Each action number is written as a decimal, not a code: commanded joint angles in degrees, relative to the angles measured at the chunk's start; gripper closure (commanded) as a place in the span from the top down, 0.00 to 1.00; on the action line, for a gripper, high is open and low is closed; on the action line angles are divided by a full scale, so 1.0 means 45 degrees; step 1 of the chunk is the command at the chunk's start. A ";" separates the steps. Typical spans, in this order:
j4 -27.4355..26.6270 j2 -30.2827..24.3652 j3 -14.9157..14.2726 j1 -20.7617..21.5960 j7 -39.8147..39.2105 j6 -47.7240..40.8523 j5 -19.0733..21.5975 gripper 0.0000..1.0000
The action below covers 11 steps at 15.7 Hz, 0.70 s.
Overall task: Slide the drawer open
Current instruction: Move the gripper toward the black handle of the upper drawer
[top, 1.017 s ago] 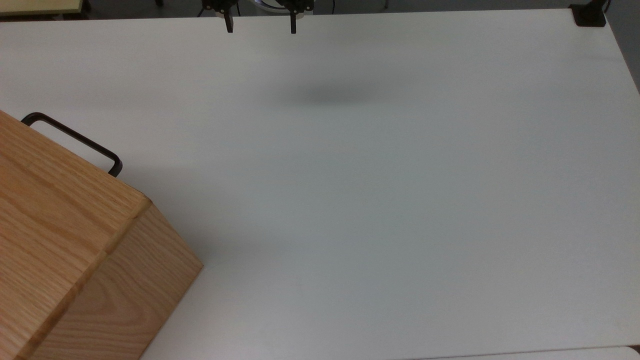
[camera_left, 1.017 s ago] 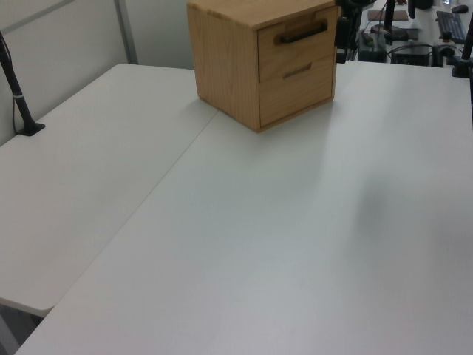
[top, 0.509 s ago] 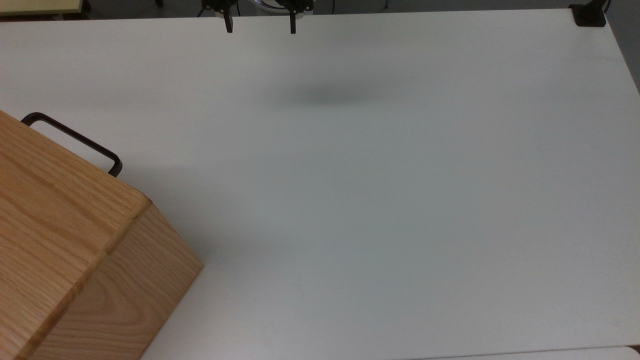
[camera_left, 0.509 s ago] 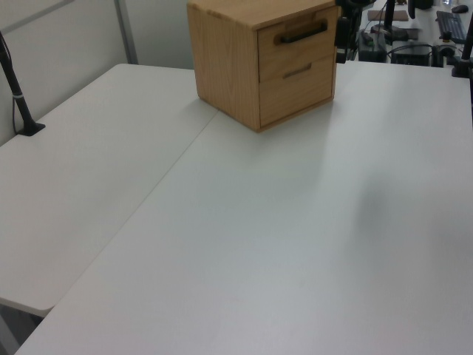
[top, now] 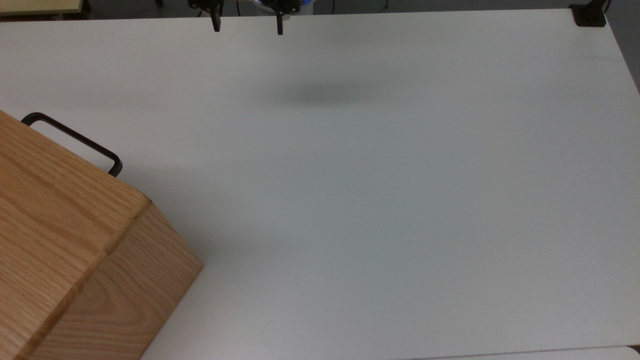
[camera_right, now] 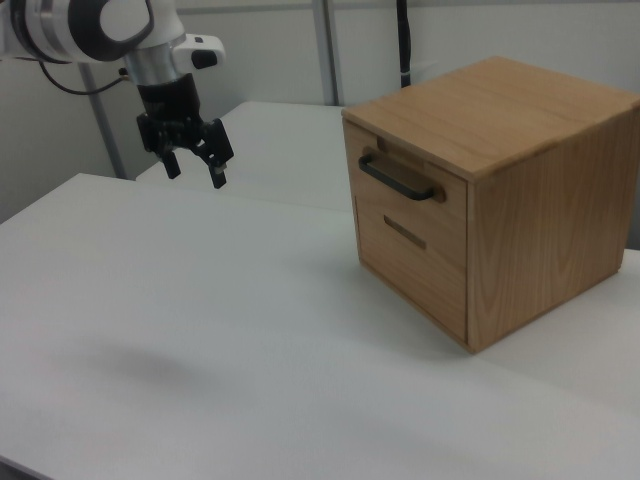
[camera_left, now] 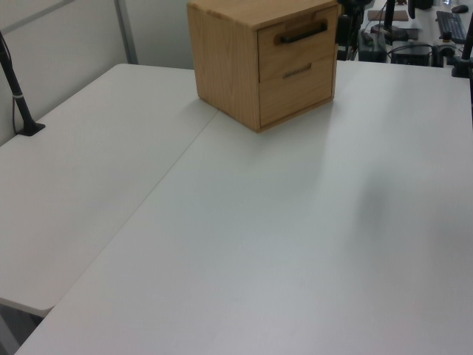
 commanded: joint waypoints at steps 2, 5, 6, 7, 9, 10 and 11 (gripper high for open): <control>-0.0206 -0.0108 -0.0111 -0.0717 0.3540 0.1466 -0.0008 1.00; -0.0167 0.0437 -0.0131 -0.1517 0.7524 0.3166 -0.0028 1.00; -0.0167 0.0555 -0.0247 -0.1771 0.8405 0.3576 0.0030 1.00; -0.0167 0.0595 -0.0480 -0.1929 0.9052 0.4025 0.0147 1.00; -0.0167 0.0692 -0.0754 -0.2143 1.0263 0.4535 0.0342 0.89; -0.0167 0.0809 -0.0756 -0.2300 1.0636 0.4711 0.0537 0.82; -0.0167 0.0868 -0.0756 -0.2417 1.0892 0.4945 0.0751 0.70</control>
